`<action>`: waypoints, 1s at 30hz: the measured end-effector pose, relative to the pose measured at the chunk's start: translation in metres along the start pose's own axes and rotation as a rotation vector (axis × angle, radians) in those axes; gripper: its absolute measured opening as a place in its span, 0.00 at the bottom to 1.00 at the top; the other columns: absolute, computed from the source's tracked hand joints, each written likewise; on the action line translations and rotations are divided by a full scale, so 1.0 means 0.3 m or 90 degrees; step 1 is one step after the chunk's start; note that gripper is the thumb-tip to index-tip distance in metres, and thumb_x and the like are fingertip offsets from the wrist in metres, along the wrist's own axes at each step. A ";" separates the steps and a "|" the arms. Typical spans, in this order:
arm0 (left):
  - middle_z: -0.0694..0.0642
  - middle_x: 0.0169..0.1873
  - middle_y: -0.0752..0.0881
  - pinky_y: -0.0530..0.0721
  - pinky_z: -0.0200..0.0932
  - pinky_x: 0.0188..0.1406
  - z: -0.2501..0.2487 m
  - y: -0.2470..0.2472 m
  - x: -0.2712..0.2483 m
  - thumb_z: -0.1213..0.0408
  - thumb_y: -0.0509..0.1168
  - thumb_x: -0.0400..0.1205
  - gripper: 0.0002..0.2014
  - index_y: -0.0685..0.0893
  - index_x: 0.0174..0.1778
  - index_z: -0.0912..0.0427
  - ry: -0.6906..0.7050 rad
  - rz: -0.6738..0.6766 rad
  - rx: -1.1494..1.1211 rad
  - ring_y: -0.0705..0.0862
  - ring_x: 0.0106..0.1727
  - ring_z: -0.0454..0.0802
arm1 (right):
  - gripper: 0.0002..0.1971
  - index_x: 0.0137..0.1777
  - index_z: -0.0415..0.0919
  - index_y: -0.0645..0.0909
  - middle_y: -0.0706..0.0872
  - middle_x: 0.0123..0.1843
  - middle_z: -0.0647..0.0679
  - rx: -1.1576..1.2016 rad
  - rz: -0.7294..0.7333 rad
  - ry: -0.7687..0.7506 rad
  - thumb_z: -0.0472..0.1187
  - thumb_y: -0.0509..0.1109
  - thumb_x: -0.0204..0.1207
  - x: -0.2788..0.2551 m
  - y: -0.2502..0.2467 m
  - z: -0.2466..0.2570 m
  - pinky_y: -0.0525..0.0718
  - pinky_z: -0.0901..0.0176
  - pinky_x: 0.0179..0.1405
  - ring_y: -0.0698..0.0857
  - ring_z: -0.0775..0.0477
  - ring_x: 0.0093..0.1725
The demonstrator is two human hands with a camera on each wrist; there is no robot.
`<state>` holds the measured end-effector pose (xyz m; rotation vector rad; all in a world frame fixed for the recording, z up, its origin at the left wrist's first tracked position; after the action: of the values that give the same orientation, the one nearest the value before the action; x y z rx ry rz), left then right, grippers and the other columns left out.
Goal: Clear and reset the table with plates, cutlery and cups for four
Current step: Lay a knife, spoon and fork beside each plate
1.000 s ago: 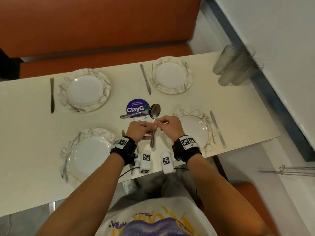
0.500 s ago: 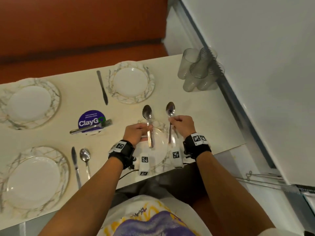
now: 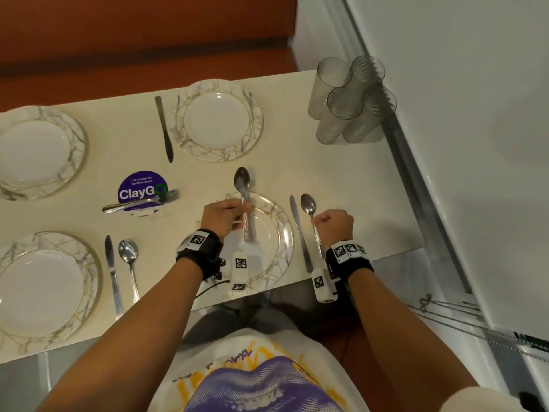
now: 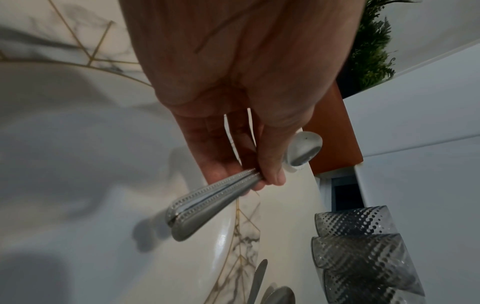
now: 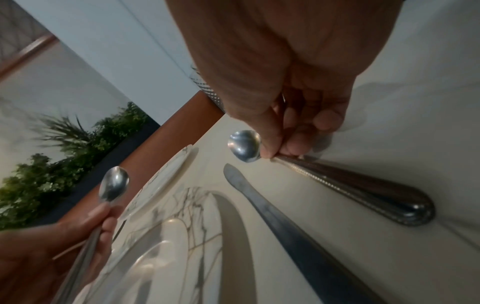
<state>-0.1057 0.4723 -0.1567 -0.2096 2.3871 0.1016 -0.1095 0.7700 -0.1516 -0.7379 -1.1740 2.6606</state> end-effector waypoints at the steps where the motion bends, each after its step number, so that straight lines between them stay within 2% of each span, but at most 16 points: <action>1: 0.61 0.44 0.95 0.90 0.43 0.43 0.002 0.002 0.001 0.65 0.81 0.76 0.11 0.94 0.52 0.65 0.001 -0.001 0.003 0.93 0.43 0.52 | 0.20 0.18 0.48 0.75 0.75 0.19 0.56 0.001 -0.005 0.002 0.28 0.72 0.66 -0.002 -0.003 -0.004 0.71 0.67 0.22 0.74 0.58 0.22; 2: 0.61 0.45 0.95 0.90 0.44 0.43 0.005 0.005 0.002 0.65 0.81 0.76 0.11 0.94 0.52 0.65 0.002 -0.001 0.005 0.93 0.43 0.52 | 0.21 0.17 0.47 0.74 0.74 0.18 0.57 -0.001 -0.006 0.002 0.28 0.72 0.66 -0.001 -0.006 -0.007 0.70 0.68 0.22 0.73 0.59 0.21; 4: 0.61 0.44 0.95 0.90 0.44 0.44 0.008 0.011 0.001 0.65 0.81 0.77 0.11 0.93 0.52 0.66 0.001 0.002 0.007 0.93 0.43 0.51 | 0.15 0.21 0.42 0.83 0.81 0.21 0.54 -0.026 0.011 -0.003 0.29 0.75 0.68 0.008 0.003 -0.025 0.69 0.74 0.21 0.80 0.56 0.24; 5: 0.60 0.43 0.95 0.91 0.45 0.45 0.009 0.015 -0.001 0.65 0.80 0.77 0.11 0.93 0.53 0.66 0.002 0.004 0.005 0.93 0.42 0.51 | 0.10 0.27 0.39 0.89 0.87 0.26 0.51 -0.036 0.019 -0.004 0.31 0.77 0.69 0.011 0.007 -0.034 0.71 0.75 0.23 0.85 0.52 0.28; 7: 0.58 0.41 0.95 0.92 0.46 0.47 0.009 0.024 -0.008 0.66 0.80 0.78 0.10 0.93 0.52 0.66 0.005 0.008 0.000 0.93 0.41 0.50 | 0.05 0.34 0.38 0.93 0.92 0.33 0.47 -0.041 0.023 0.001 0.34 0.78 0.70 0.014 0.006 -0.046 0.77 0.70 0.31 0.89 0.49 0.35; 11: 0.58 0.42 0.95 0.92 0.49 0.51 0.010 0.026 -0.014 0.65 0.79 0.78 0.10 0.93 0.52 0.66 0.015 0.010 0.003 0.93 0.43 0.51 | 0.04 0.35 0.38 0.94 0.92 0.33 0.47 -0.042 0.017 -0.004 0.35 0.80 0.71 0.010 -0.002 -0.039 0.88 0.62 0.38 0.91 0.48 0.35; 14: 0.57 0.39 0.95 0.93 0.47 0.49 0.006 0.030 -0.021 0.66 0.77 0.80 0.09 0.93 0.53 0.67 0.021 0.016 -0.004 0.93 0.41 0.49 | 0.04 0.36 0.39 0.94 0.93 0.34 0.47 -0.064 0.020 -0.009 0.35 0.80 0.71 0.013 -0.002 -0.035 0.90 0.59 0.41 0.91 0.48 0.36; 18: 0.57 0.38 0.95 0.92 0.43 0.43 -0.003 0.031 -0.033 0.68 0.77 0.80 0.09 0.93 0.53 0.67 0.026 0.027 -0.012 0.93 0.39 0.49 | 0.07 0.33 0.39 0.93 0.91 0.30 0.46 -0.060 0.016 0.014 0.34 0.79 0.71 0.017 -0.004 -0.047 0.93 0.53 0.38 0.90 0.45 0.31; 20: 0.57 0.39 0.95 0.92 0.43 0.43 -0.005 0.027 -0.038 0.68 0.77 0.80 0.09 0.93 0.53 0.67 0.027 0.029 -0.003 0.93 0.39 0.49 | 0.09 0.31 0.36 0.91 0.90 0.29 0.43 -0.030 0.010 0.026 0.36 0.78 0.73 0.017 -0.020 -0.038 0.91 0.56 0.36 0.89 0.44 0.29; 22: 0.59 0.40 0.94 0.92 0.47 0.47 -0.010 0.016 -0.038 0.66 0.78 0.80 0.10 0.93 0.54 0.67 0.029 0.026 0.007 0.92 0.40 0.51 | 0.16 0.30 0.33 0.88 0.88 0.28 0.39 -0.020 0.005 0.001 0.41 0.77 0.76 0.018 -0.039 0.004 0.82 0.61 0.32 0.83 0.46 0.27; 24: 0.61 0.41 0.93 0.93 0.50 0.51 -0.024 0.005 -0.042 0.66 0.78 0.80 0.09 0.94 0.54 0.67 0.038 0.027 0.014 0.91 0.40 0.53 | 0.20 0.31 0.32 0.86 0.87 0.29 0.41 -0.019 0.016 -0.044 0.46 0.73 0.79 0.018 -0.046 0.084 0.76 0.60 0.37 0.81 0.46 0.29; 26: 0.62 0.41 0.92 0.93 0.50 0.51 -0.050 -0.008 -0.055 0.67 0.77 0.81 0.09 0.94 0.54 0.66 0.048 0.031 0.013 0.90 0.39 0.53 | 0.16 0.38 0.36 0.89 0.91 0.35 0.46 0.013 0.037 -0.084 0.48 0.72 0.81 0.026 -0.032 0.180 0.82 0.58 0.48 0.86 0.47 0.37; 28: 0.62 0.40 0.91 0.93 0.47 0.47 -0.080 -0.027 -0.068 0.68 0.76 0.81 0.09 0.93 0.54 0.68 0.062 0.038 0.006 0.88 0.37 0.53 | 0.12 0.48 0.41 0.90 0.92 0.43 0.50 0.061 0.064 -0.118 0.50 0.73 0.80 0.034 -0.003 0.289 0.87 0.54 0.56 0.88 0.51 0.45; 30: 0.62 0.39 0.89 0.92 0.44 0.41 -0.108 -0.060 -0.077 0.68 0.76 0.82 0.11 0.92 0.56 0.71 0.078 0.047 0.009 0.86 0.34 0.52 | 0.12 0.57 0.46 0.89 0.90 0.46 0.53 0.112 0.102 -0.169 0.52 0.74 0.79 0.024 0.037 0.424 0.88 0.50 0.57 0.88 0.53 0.46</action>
<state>-0.1075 0.4532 -0.1174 -0.1232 2.5170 0.1090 -0.1771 0.6812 -0.0893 -0.4784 -0.9496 3.0213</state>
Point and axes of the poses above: each hand's wrist, its own x-axis towards the middle knuckle, its own y-axis out of the palm, z = x × y, the point moved 7 cm from there along x, towards the middle knuckle
